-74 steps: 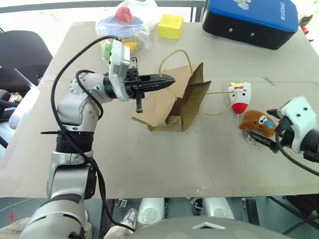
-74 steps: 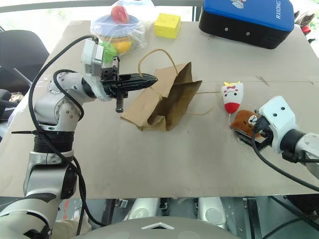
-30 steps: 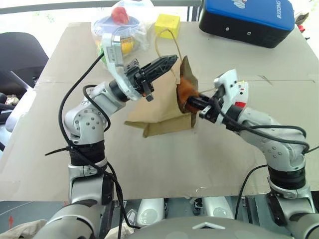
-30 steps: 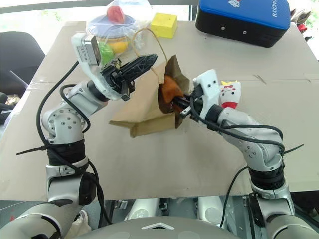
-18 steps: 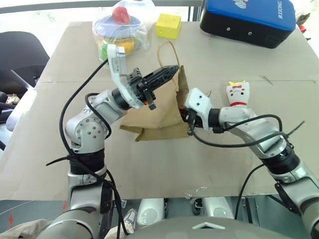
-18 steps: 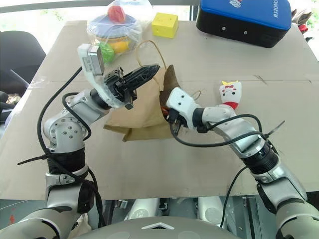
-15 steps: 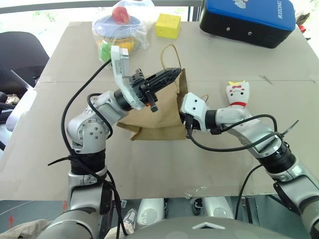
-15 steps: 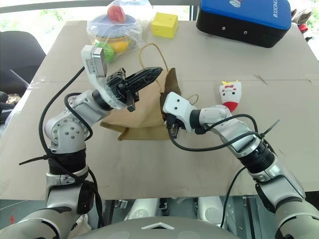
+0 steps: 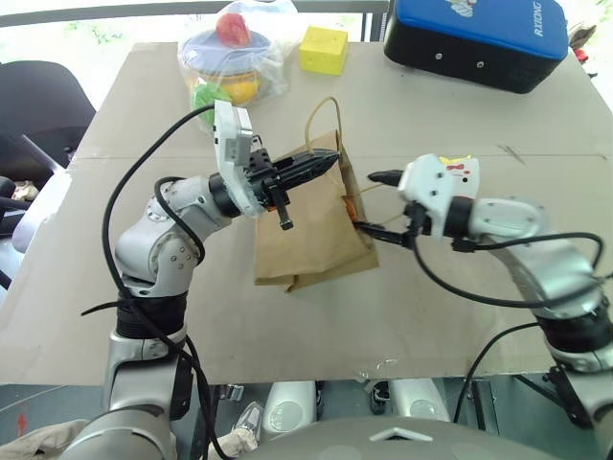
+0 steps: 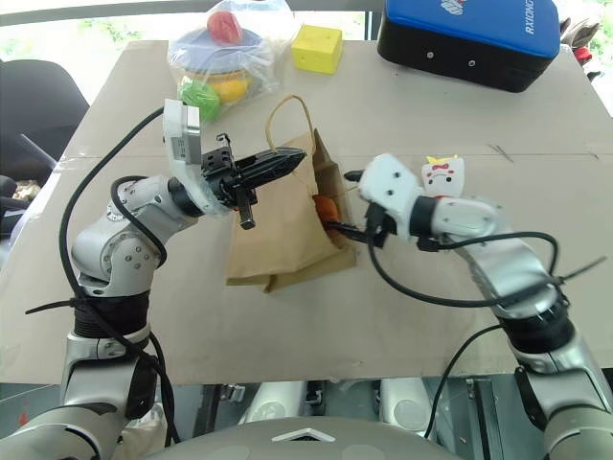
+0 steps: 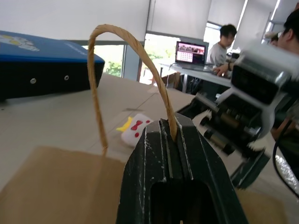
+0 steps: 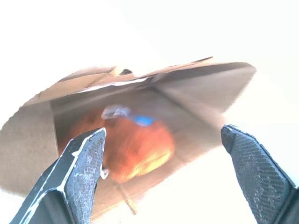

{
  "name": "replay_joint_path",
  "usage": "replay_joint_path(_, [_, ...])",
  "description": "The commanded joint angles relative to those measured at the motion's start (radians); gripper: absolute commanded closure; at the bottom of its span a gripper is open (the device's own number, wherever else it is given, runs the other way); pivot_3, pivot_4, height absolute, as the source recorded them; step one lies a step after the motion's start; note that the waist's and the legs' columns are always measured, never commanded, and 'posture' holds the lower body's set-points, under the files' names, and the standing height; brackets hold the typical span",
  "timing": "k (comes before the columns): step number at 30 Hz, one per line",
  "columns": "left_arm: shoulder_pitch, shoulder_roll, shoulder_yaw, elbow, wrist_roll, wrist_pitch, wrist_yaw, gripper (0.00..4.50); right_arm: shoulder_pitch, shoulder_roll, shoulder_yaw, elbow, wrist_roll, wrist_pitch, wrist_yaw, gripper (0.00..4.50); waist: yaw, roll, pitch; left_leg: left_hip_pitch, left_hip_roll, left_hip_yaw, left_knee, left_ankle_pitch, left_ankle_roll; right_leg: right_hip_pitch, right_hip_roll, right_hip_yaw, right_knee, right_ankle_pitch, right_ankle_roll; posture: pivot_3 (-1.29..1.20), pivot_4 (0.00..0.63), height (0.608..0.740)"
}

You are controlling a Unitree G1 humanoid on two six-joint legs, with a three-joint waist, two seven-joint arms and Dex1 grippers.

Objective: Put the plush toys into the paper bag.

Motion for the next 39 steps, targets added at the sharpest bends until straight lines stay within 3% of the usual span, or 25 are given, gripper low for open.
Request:
replay_joint_path(1, [-0.003, -0.002, 0.01, 0.004, 0.028, -0.059, -0.019, 4.5, -0.006, 0.006, -0.183, -0.104, 0.154, 0.183, -0.074, 0.6, 0.0, 0.0, 0.0, 0.0, 0.0, 0.0, 0.0, 0.0, 0.0, 0.0, 0.0, 0.0, 0.0, 0.0, 0.0, 0.0, 0.15, 0.733])
replay_joint_path(4, [0.004, -0.003, -0.006, 0.009, 0.052, -0.09, -0.038, 4.5, -0.03, 0.02, -0.272, -0.066, 0.178, 0.238, -0.142, 0.6, 0.0, 0.0, 0.0, 0.0, 0.0, 0.0, 0.0, 0.0, 0.0, 0.0, 0.0, 0.0, 0.0, 0.0, 0.0, 0.0, 0.15, 0.733])
replay_joint_path(5, [0.006, -0.004, -0.008, 0.012, 0.056, -0.096, -0.043, 4.5, -0.039, 0.005, -0.278, -0.049, 0.167, 0.242, -0.152, 0.33, 0.0, 0.0, 0.0, 0.0, 0.0, 0.0, 0.0, 0.0, 0.0, 0.0, 0.0, 0.0, 0.0, 0.0, 0.0, 0.0, 0.15, 0.733])
replay_joint_path(6, [0.003, -0.006, -0.009, 0.015, 0.058, -0.1, -0.046, 4.5, -0.054, -0.008, -0.269, -0.013, 0.124, 0.231, -0.181, 0.09, 0.0, 0.0, 0.0, 0.0, 0.0, 0.0, 0.0, 0.0, 0.0, 0.0, 0.0, 0.0, 0.0, 0.0, 0.0, 0.0, 0.15, 0.733])
replay_joint_path(9, [-0.006, -0.011, -0.01, 0.026, 0.065, -0.112, -0.055, 4.5, -0.092, -0.013, -0.236, 0.093, 0.018, 0.215, -0.283, 0.03, -0.001, 0.0, 0.0, 0.0, -0.001, 0.001, 0.0, 0.0, 0.0, 0.0, 0.0, 0.001, 0.0, 0.0, 0.0, 0.0, 0.15, 0.733])
replay_joint_path(13, [-0.025, -0.019, -0.011, 0.048, 0.079, -0.132, -0.066, 4.5, -0.154, -0.02, -0.073, 0.379, -0.182, 0.241, -0.405, 0.03, -0.004, 0.0, 0.0, 0.0, -0.001, 0.002, 0.0, 0.0, 0.0, 0.0, 0.0, 0.001, 0.001, 0.0, 0.0, 0.0, 0.15, 0.733])
replay_joint_path(17, [-0.01, -0.018, -0.019, 0.032, 0.097, -0.151, -0.073, 4.5, -0.18, -0.001, 0.015, 0.53, -0.239, 0.256, -0.39, 0.03, -0.006, 0.0, 0.0, -0.001, -0.001, 0.003, -0.001, 0.0, 0.0, -0.002, 0.0, 0.002, 0.0, 0.0, 0.0, 0.0, 0.15, 0.733])
replay_joint_path(20, [0.01, -0.016, -0.011, 0.01, 0.095, -0.147, -0.064, 4.5, -0.176, 0.006, 0.033, 0.55, -0.25, 0.264, -0.377, 0.84, -0.005, 0.0, 0.0, -0.002, 0.0, 0.004, -0.001, 0.0, 0.0, -0.003, 0.0, 0.003, 0.0, 0.0, 0.0, 0.0, 0.15, 0.733])
replay_joint_path(25, [0.035, -0.017, 0.003, -0.023, 0.076, -0.129, -0.041, 4.5, -0.148, -0.016, -0.008, 0.479, -0.249, 0.207, -0.351, 3.5, 0.003, 0.0, 0.0, -0.002, 0.0, 0.004, 0.0, 0.0, 0.0, -0.003, 0.0, 0.003, 0.001, 0.0, 0.0, 0.0, 0.15, 0.733])
replay_joint_path(28, [0.043, -0.019, 0.007, -0.038, 0.065, -0.122, -0.035, 4.5, -0.117, -0.014, -0.095, 0.397, -0.194, 0.171, -0.317, 4.48, 0.007, 0.0, 0.0, -0.002, 0.0, 0.004, 0.0, 0.0, 0.0, -0.003, -0.001, 0.003, 0.001, 0.0, 0.0, 0.0, 0.15, 0.733])
replay_joint_path(30, [0.042, -0.03, 0.021, -0.047, 0.026, -0.104, -0.039, 4.5, -0.09, -0.01, -0.188, 0.268, -0.087, 0.119, -0.223, 4.48, 0.006, 0.001, 0.0, -0.002, 0.0, 0.004, 0.0, 0.0, 0.0, -0.003, 0.0, 0.003, 0.001, 0.0, 0.0, 0.0, 0.15, 0.733])
replay_joint_path(33, [0.027, -0.034, 0.028, -0.044, -0.027, -0.064, -0.047, 4.5, -0.115, 0.064, -0.252, 0.118, 0.1, 0.201, -0.17, 4.48, -0.006, 0.001, 0.0, -0.002, 0.001, 0.004, -0.001, 0.0, 0.0, -0.003, 0.0, 0.003, 0.001, 0.0, 0.0, 0.0, 0.15, 0.733])
replay_joint_path(35, [0.014, -0.044, 0.03, -0.039, -0.042, -0.067, -0.046, 4.5, -0.139, 0.106, -0.224, 0.093, 0.153, 0.252, -0.17, 4.48, -0.01, 0.001, 0.0, -0.001, 0.001, 0.004, -0.001, 0.0, 0.0, -0.003, 0.001, 0.003, 0.002, 0.0, 0.0, 0.0, 0.15, 0.733])
replay_joint_path(39, [-0.024, -0.078, 0.035, -0.024, -0.06, -0.056, -0.005, 4.5, -0.176, 0.185, -0.052, 0.107, 0.188, 0.332, -0.15, 4.48, -0.007, 0.001, 0.0, 0.0, 0.001, 0.003, 0.0, 0.0, 0.0, -0.003, 0.001, 0.003, 0.004, 0.0, 0.0, 0.0, 0.15, 0.733])
